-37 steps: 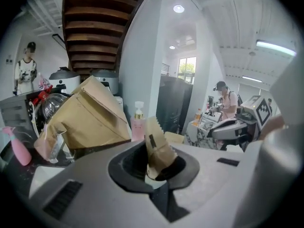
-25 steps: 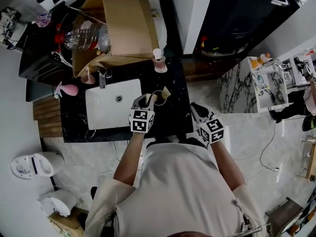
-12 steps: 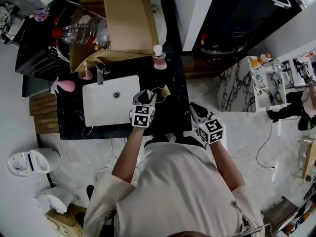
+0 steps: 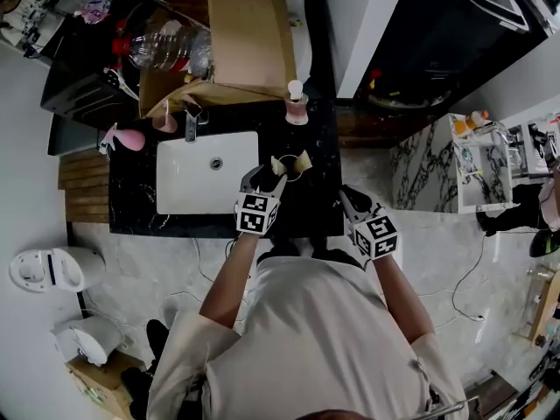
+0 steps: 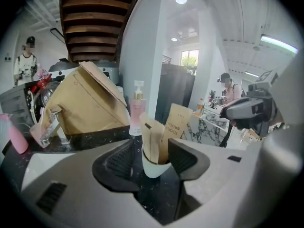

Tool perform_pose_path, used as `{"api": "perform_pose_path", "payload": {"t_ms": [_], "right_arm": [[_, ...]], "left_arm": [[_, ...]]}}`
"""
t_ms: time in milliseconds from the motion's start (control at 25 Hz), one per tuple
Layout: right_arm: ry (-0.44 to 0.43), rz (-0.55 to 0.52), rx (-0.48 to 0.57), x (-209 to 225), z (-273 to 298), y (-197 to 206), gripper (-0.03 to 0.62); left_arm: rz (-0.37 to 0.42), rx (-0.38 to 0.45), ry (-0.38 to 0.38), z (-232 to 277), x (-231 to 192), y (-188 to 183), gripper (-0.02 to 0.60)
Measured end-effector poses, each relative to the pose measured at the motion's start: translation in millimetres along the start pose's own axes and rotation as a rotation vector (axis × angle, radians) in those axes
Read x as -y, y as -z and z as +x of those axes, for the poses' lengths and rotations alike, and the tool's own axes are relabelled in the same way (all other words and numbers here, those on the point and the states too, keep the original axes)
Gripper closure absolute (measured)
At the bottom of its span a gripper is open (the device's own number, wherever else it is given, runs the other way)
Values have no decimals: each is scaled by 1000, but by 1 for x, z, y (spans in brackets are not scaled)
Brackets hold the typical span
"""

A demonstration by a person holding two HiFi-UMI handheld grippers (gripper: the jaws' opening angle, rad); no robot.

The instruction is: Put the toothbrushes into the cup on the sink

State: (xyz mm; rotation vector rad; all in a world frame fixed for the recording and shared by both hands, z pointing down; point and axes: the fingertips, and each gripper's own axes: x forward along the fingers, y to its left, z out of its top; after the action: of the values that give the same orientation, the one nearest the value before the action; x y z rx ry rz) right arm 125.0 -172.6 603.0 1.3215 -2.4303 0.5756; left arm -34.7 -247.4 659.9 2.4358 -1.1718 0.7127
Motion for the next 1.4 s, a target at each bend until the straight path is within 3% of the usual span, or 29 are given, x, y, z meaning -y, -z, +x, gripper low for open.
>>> {"api": "perform_pose_path", "payload": {"t_ms": [320,840,1080,1400], "right_arm": [[-50,-44,34,-12,-8,-27,553],[-225,-119,95,-44,-13,-59,553],[-305,-158,105,-66,-14,-61,553],[-332,-196,122,-87,-14,-65,554]], "left_arm": [[-72,104,-62,-51,9,-19,377],[-142,239,-213,-136,23,-28,506],[-166,278,-288,-169,26,-20,567],[-185,299,-328,-202,21,-7,574]]}}
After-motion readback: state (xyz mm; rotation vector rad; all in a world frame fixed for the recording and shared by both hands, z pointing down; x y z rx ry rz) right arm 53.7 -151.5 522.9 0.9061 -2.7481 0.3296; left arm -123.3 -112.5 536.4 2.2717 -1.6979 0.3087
